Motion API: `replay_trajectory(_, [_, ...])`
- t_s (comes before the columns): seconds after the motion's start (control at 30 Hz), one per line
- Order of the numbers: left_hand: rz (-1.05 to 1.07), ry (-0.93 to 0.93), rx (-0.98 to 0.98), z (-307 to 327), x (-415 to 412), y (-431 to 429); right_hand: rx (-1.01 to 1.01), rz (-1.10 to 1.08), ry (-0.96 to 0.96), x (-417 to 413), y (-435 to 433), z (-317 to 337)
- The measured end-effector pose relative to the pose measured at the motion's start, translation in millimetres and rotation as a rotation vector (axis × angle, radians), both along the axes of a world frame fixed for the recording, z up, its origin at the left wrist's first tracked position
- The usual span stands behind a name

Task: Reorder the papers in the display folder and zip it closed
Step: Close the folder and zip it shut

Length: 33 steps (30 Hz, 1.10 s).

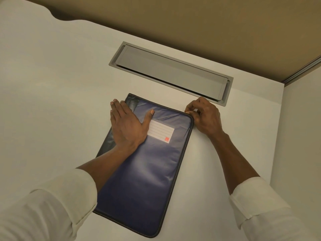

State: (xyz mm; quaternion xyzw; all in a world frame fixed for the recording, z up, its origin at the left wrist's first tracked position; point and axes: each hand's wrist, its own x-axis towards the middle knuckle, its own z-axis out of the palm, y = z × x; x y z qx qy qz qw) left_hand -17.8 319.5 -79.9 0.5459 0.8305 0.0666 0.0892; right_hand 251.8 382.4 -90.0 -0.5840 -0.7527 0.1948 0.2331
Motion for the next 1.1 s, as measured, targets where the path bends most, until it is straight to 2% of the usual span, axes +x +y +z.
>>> replay_trajectory(1.1, [0.000,-0.001,-0.031,-2.5,-0.1,0.7,-0.045,0.162,-0.039,-13.6,31.7,3.2])
